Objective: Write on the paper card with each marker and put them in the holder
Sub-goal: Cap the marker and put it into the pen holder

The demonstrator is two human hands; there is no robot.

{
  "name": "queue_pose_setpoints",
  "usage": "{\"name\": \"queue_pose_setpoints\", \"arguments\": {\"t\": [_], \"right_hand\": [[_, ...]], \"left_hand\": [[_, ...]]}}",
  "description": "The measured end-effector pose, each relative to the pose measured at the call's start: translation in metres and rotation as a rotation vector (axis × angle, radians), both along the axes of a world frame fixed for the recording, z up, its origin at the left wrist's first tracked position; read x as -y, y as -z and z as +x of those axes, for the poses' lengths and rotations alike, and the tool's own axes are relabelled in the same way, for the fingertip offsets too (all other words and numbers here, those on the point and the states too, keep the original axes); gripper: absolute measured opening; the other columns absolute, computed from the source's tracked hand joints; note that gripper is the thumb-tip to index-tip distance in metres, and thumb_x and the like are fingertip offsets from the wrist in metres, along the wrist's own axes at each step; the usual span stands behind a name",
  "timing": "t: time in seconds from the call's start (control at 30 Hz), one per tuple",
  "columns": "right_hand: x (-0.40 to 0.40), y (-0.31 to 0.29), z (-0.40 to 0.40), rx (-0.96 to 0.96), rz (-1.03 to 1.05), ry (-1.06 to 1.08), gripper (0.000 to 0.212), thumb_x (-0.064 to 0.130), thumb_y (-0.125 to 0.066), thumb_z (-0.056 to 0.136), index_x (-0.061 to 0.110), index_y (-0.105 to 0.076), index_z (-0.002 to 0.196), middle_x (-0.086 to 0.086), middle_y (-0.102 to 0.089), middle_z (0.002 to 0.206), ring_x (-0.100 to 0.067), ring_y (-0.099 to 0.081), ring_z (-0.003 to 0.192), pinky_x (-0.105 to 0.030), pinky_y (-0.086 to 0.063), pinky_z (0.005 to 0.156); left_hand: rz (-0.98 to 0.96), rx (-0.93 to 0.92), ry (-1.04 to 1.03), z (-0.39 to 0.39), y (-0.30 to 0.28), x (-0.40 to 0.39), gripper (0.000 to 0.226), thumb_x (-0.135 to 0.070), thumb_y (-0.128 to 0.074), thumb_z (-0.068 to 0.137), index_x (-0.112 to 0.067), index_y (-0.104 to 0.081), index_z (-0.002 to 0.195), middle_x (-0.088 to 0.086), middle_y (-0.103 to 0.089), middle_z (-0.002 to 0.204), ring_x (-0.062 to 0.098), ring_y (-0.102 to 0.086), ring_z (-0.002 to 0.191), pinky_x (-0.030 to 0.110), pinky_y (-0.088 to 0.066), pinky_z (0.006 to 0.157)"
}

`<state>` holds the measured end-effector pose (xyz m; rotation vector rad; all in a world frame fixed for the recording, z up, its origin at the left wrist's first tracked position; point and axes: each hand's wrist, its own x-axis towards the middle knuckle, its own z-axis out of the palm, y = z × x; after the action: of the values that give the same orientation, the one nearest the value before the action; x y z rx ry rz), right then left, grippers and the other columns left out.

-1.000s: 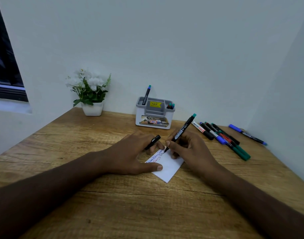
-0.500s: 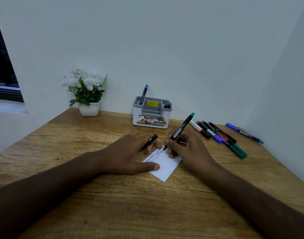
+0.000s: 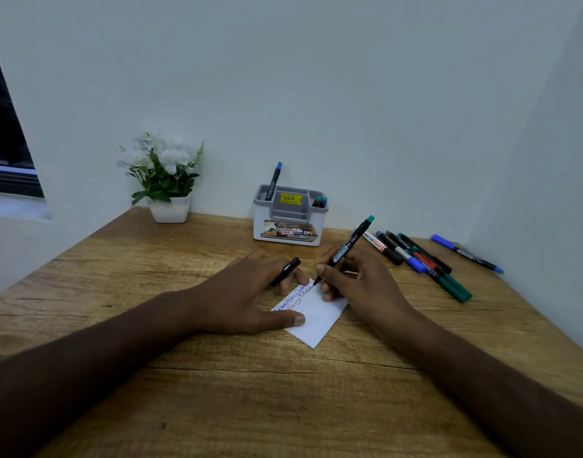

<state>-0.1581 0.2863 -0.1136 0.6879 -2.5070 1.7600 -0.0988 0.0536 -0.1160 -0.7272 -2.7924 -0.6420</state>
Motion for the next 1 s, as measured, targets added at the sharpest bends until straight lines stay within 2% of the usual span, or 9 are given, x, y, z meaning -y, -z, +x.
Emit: {"name": "queue_pose_setpoints", "arguments": {"t": [0.23, 0.37, 0.5, 0.77, 0.87, 1.0], "right_hand": [[0.001, -0.0006, 0.0004, 0.008, 0.025, -0.007, 0.006, 0.015, -0.074, 0.1, 0.016, -0.074, 0.106, -0.011, -0.079, 0.082, -0.019, -0.076, 0.069, -0.035, -0.065, 0.074], [0.0013, -0.0009, 0.0004, 0.003, 0.025, -0.001, 0.006, 0.015, -0.073, 0.101, 0.016, -0.073, 0.107, -0.01, -0.079, 0.082, -0.018, -0.075, 0.068, -0.035, -0.065, 0.073], [0.001, 0.0, 0.0, 0.022, 0.009, -0.003, 0.005, 0.015, -0.072, 0.101, 0.015, -0.073, 0.106, -0.01, -0.078, 0.081, -0.019, -0.075, 0.068, -0.035, -0.064, 0.073], [0.0003, 0.0001, -0.0007, 0.034, -0.012, 0.014, 0.006, 0.013, -0.071, 0.102, 0.018, -0.072, 0.103, -0.004, -0.076, 0.075, -0.015, -0.074, 0.063, -0.029, -0.061, 0.067], [0.0002, -0.0009, 0.0001, 0.045, -0.018, 0.013, 0.006, 0.013, -0.071, 0.102, 0.018, -0.072, 0.104, -0.003, -0.077, 0.075, -0.017, -0.075, 0.065, -0.032, -0.064, 0.07], [0.0008, -0.0008, 0.0044, -0.068, 0.03, 0.098, 0.005, 0.02, -0.073, 0.101, 0.024, -0.073, 0.102, 0.001, -0.08, 0.079, -0.011, -0.078, 0.068, -0.024, -0.062, 0.066]], "left_hand": [[0.002, 0.005, 0.0, 0.0, -0.0003, -0.0003, 0.049, -0.074, -0.066, 0.086, -0.046, -0.055, 0.125, -0.023, -0.054, 0.1, -0.002, -0.05, 0.103, 0.023, -0.039, 0.081], [-0.009, 0.001, 0.0, 0.0005, -0.0014, -0.001, 0.042, -0.075, -0.065, 0.086, -0.054, -0.052, 0.12, -0.024, -0.053, 0.099, -0.003, -0.05, 0.101, 0.023, -0.039, 0.08], [0.002, -0.003, 0.009, 0.0011, -0.0022, -0.0018, 0.048, -0.072, -0.066, 0.087, -0.044, -0.056, 0.125, -0.02, -0.054, 0.098, 0.001, -0.052, 0.101, 0.023, -0.041, 0.082], [-0.006, -0.001, 0.006, 0.002, -0.0029, -0.0019, 0.05, -0.07, -0.068, 0.087, -0.044, -0.057, 0.128, -0.022, -0.055, 0.097, -0.001, -0.053, 0.101, 0.021, -0.042, 0.084], [-0.007, -0.001, 0.01, 0.0019, -0.003, -0.0015, 0.052, -0.071, -0.067, 0.087, -0.044, -0.056, 0.129, -0.022, -0.053, 0.096, 0.0, -0.053, 0.101, 0.022, -0.041, 0.084], [-0.005, -0.012, 0.014, 0.0002, -0.0004, -0.0004, 0.05, -0.072, -0.065, 0.087, -0.046, -0.055, 0.128, -0.024, -0.053, 0.097, -0.002, -0.051, 0.102, 0.022, -0.04, 0.083]]}}
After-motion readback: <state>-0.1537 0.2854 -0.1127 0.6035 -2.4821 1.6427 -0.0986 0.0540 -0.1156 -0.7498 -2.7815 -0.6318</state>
